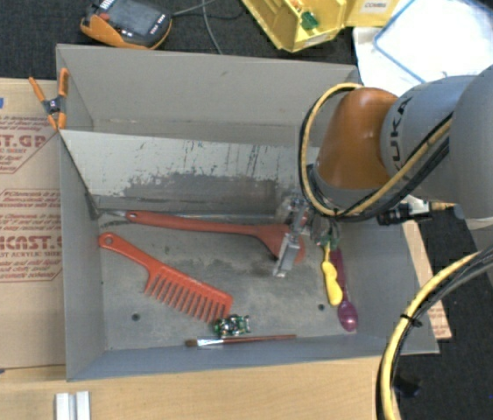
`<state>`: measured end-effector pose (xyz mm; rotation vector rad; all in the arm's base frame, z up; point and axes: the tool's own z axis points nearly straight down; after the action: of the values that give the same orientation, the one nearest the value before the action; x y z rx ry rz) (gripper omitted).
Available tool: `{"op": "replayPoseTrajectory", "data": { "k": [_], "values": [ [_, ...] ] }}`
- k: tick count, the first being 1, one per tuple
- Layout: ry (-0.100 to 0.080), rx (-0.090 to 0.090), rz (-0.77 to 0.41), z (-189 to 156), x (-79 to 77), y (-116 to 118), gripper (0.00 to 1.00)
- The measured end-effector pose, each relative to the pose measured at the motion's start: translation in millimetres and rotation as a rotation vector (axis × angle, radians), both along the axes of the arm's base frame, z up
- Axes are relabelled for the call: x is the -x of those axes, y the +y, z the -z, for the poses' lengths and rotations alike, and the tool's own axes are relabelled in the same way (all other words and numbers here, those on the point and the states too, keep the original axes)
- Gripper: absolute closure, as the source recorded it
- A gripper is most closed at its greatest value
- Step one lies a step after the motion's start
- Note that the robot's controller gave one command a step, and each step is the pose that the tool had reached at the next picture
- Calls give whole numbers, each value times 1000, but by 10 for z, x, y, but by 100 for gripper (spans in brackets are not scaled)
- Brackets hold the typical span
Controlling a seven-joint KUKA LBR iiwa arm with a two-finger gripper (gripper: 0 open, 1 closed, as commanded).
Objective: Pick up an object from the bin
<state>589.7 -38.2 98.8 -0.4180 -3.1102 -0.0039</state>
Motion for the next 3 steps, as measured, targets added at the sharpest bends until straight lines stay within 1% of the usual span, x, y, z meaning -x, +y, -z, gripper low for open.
{"op": "replayPoseTrajectory", "data": {
  "k": [1, 2, 3],
  "values": [
    [-15, 5, 20, 288, -24, 115, 0],
    [-9, 3, -3, 300, 1, 7, 100],
    [-8, 3, -4, 298, 1, 7, 100]
  ]
}}
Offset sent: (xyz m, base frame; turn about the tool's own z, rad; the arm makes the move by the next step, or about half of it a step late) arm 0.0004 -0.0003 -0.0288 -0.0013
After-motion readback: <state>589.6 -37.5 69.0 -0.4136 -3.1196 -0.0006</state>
